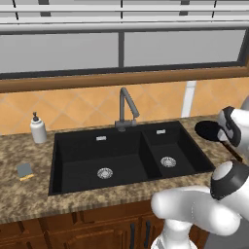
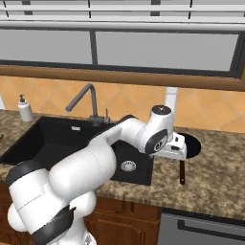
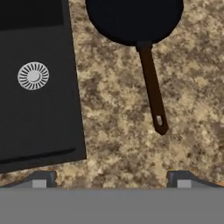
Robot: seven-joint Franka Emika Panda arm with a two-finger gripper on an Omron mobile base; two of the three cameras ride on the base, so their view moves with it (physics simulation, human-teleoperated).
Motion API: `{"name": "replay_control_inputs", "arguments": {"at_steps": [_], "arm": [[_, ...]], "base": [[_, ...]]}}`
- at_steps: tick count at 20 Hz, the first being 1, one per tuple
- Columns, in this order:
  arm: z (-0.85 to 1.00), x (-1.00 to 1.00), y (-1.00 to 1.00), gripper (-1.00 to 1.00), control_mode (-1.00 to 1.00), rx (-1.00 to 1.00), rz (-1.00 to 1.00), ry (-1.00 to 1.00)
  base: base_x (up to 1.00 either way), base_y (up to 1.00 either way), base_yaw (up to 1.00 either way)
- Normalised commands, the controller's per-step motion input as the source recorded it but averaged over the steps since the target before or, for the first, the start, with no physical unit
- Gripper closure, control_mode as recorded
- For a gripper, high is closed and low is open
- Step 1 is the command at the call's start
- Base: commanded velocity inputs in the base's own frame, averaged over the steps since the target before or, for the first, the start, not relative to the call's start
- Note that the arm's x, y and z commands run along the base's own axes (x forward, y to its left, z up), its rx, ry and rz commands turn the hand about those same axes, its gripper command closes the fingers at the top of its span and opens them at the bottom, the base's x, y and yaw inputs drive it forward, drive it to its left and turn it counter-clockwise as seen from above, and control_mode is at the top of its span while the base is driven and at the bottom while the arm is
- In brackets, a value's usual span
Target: Pick the pan and sponge and place them into the sink. Then turn on the water.
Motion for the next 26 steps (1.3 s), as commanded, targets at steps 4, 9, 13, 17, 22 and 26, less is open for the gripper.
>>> {"name": "replay_control_inputs", "arguments": {"at_steps": [4, 9, 13, 17, 22, 26], "arm": [[-0.33, 0.41, -0.41, -1.0, -1.0, 0.0, 0.07, 0.0], [-0.25, 0.33, -0.41, -1.0, -1.0, 0.01, 0.08, 0.0], [-0.15, 0.33, -0.21, -1.0, -1.0, 0.0, 0.03, 0.03], [-0.24, 0.44, -0.11, -1.0, -1.0, 0.0, 0.01, 0.05], [-0.35, 0.34, -0.22, -1.0, -1.0, 0.0, 0.03, 0.0], [-0.25, 0.27, -0.23, -1.0, -1.0, 0.0, 0.03, 0.03]], "base": [[0.0, 0.0, 0.0], [0.0, 0.0, 0.0], [0.0, 0.0, 0.0], [0.0, 0.0, 0.0], [0.0, 0.0, 0.0], [0.0, 0.0, 0.0]]}}
